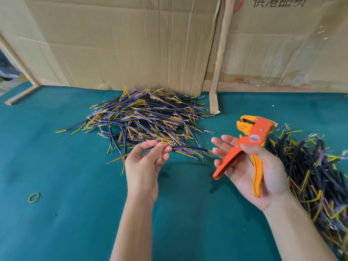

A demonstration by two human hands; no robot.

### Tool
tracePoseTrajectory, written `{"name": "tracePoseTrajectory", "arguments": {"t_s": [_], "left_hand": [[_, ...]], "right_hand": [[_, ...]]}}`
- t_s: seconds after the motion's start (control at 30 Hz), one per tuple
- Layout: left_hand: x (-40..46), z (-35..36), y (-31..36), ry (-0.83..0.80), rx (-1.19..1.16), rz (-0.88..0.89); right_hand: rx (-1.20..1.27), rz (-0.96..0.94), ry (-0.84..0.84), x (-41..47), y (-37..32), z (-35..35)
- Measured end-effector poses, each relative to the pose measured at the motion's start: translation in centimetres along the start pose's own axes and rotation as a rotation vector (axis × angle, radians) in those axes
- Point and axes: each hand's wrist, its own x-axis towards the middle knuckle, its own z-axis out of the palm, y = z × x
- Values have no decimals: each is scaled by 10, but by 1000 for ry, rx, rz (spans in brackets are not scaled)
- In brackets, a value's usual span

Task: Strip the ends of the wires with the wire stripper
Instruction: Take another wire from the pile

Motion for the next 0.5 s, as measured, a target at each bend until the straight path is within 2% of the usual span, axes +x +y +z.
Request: {"name": "tracePoseTrajectory", "arguments": {"t_s": [0.1,0.23,0.5], "left_hand": [[-5,7,-8,16,-30,-42],[-3,16,-12,66,-76,-5],[0,20,-8,5,-373,-177]], "right_hand": [[13,-51,90,2,-3,-3],[-78,-50,200,4,0,-9],[-243,-24,157,5,1,-12]]}}
